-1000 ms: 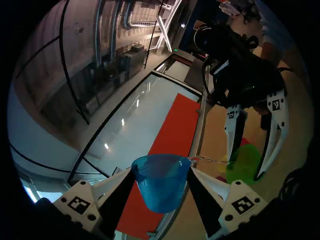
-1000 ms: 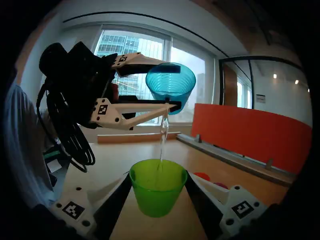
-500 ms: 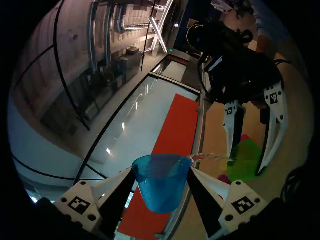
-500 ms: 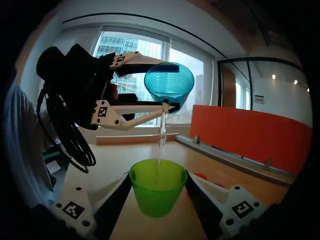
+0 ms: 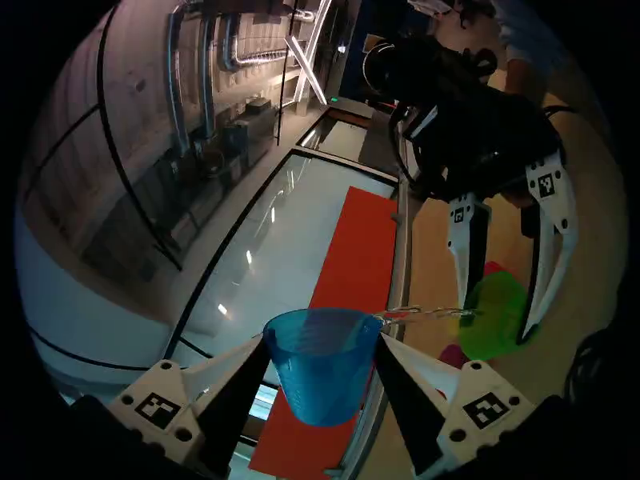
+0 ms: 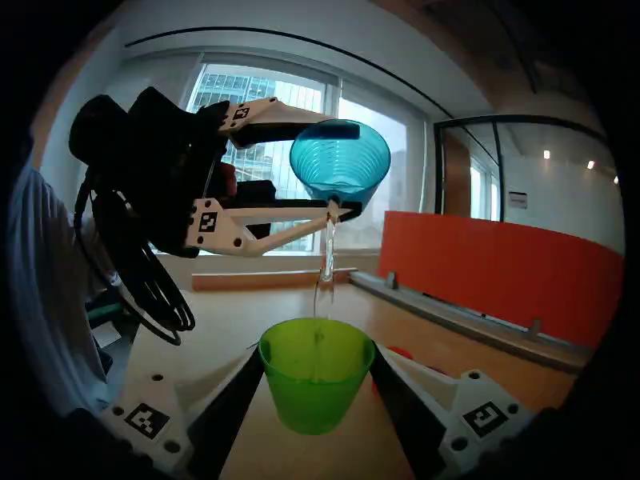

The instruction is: Pour water

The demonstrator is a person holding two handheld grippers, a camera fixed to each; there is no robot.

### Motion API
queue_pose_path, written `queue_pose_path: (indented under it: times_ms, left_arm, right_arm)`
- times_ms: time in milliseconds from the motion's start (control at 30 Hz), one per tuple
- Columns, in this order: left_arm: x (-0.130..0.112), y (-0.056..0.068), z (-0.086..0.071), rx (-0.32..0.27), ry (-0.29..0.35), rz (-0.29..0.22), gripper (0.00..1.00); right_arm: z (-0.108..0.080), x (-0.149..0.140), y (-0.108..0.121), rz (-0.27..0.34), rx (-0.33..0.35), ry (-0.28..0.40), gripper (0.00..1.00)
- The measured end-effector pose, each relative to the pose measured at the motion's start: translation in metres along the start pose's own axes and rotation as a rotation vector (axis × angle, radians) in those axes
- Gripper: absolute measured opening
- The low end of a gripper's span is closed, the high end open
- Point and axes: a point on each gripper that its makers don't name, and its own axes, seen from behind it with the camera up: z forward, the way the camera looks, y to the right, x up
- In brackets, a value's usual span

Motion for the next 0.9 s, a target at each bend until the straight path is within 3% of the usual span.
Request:
queue_pose_path:
  times_ms: [700,900]
  left_arm:
    - [0.003,-0.011,0.000,0.008,0.010,0.087,0.86]
    - [0.003,-0.006,0.003,-0.007,0.012,0.109,0.86]
  right_arm:
    - [0.000,0.001,0.000,-0.011,-0.002,-0.001,0.92]
    - [0.001,0.002,0.001,-0.013,-0.003,0.002,0.92]
